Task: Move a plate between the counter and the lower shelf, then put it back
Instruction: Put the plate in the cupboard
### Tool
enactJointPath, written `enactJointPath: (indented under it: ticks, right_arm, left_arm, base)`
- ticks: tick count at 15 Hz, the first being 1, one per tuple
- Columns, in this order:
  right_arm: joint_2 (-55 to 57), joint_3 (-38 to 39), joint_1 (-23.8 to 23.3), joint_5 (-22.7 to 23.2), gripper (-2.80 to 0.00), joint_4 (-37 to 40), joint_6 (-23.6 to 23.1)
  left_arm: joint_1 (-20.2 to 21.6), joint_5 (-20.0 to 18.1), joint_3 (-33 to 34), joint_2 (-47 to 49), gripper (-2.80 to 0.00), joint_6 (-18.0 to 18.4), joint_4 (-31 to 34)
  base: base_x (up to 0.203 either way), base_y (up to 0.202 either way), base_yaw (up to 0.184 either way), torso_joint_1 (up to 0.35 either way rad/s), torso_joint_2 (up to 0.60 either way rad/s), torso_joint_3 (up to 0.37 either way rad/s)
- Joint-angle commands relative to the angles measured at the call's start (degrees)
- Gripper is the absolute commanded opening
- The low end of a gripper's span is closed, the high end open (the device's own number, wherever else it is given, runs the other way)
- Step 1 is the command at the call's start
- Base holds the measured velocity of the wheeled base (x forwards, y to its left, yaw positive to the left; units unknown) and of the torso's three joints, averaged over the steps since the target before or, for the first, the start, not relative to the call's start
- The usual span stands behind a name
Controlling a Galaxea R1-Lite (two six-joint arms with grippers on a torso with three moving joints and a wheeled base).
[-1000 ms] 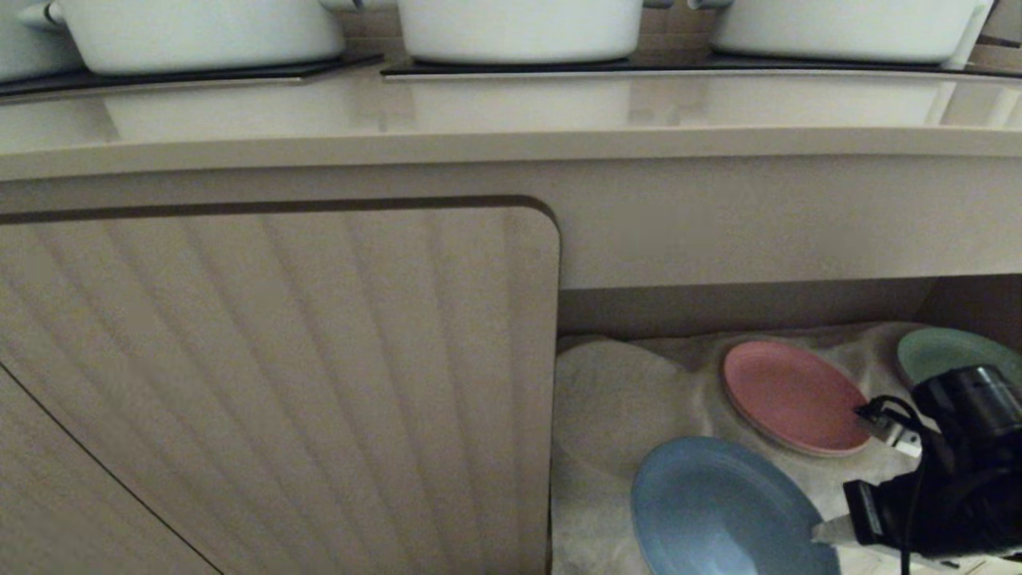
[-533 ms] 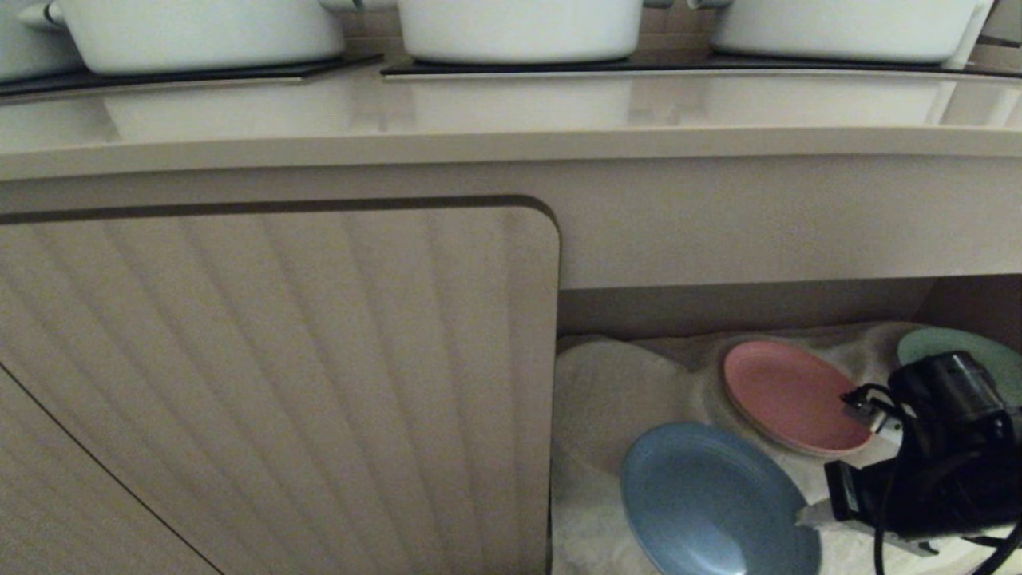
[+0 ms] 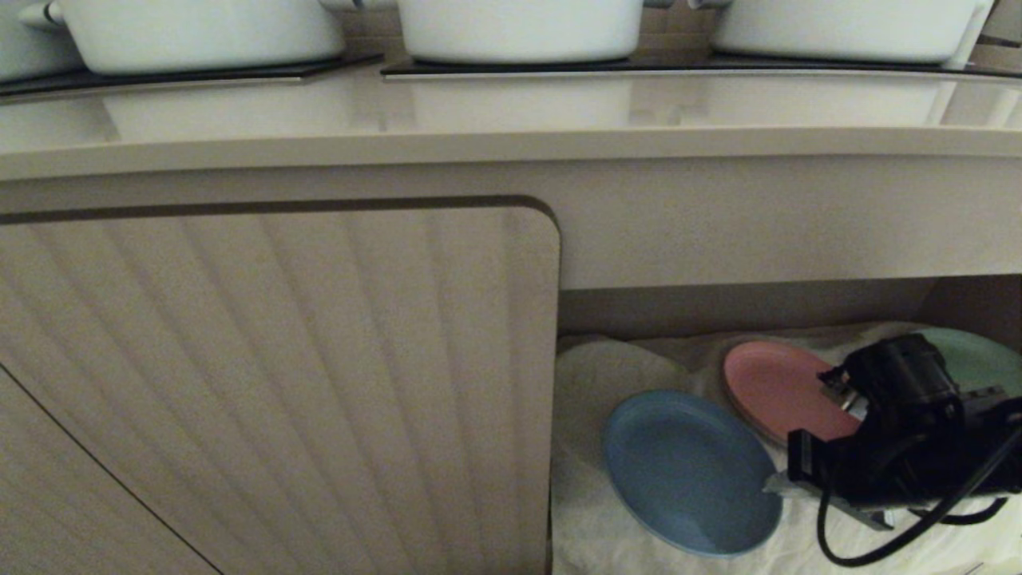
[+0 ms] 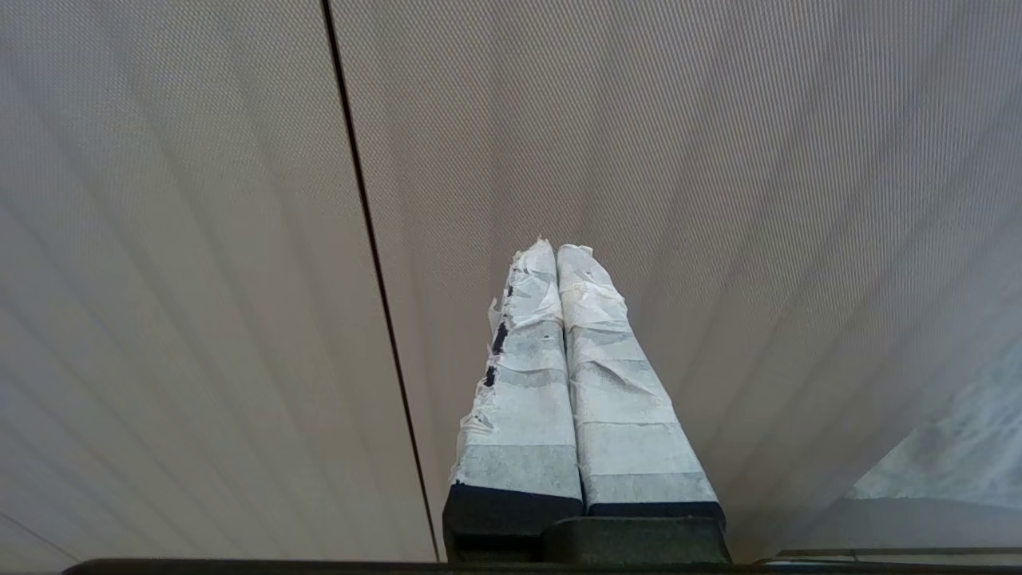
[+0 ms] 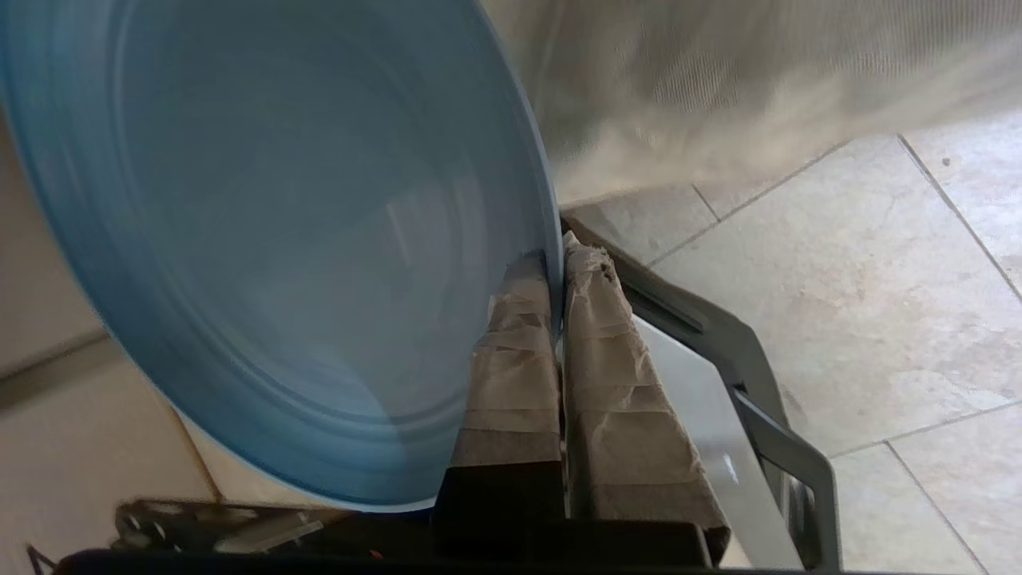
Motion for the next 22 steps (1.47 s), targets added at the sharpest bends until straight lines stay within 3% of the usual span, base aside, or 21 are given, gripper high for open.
enactJointPath:
  ticks: [1, 7, 11, 14, 22]
  right_arm:
    - [1.7, -1.8, 0.4, -0.7, -2.80, -0.1, 0.7]
    - [4.9, -6.7, 3.3, -3.8, -2.80, -0.3, 6.9]
    - [6.8, -7.2, 6.2, -6.7, -2.80, -4.6, 10.7]
    - [7.6, -9.0, 7.4, -6.8, -2.80, -4.4, 16.1]
    - [9.9, -11.6, 8.4, -7.7, -2.80, -4.5, 18.2]
  left_arm:
    - [0.0, 0.0, 0.0, 0.0, -2.80, -0.1, 0.0]
    - [0.0, 0.0, 0.0, 0.0, -2.80, -0.1, 0.0]
    - [0.0, 0.0, 0.0, 0.0, -2.80, 0.0, 0.0]
    - [0.0, 0.0, 0.0, 0.0, -2.80, -0.1, 0.0]
    - [0.0, 0.0, 0.0, 0.0, -2.80, -0.1, 0.0]
  base:
    - [0.000, 0.000, 0.000, 0.000, 0.00, 0.000]
    - [0.000, 0.000, 0.000, 0.000, 0.00, 0.000]
    - [0.000, 0.000, 0.000, 0.000, 0.00, 0.000]
    - [0.000, 0.000, 0.000, 0.000, 0.00, 0.000]
    - [0.000, 0.000, 0.000, 0.000, 0.00, 0.000]
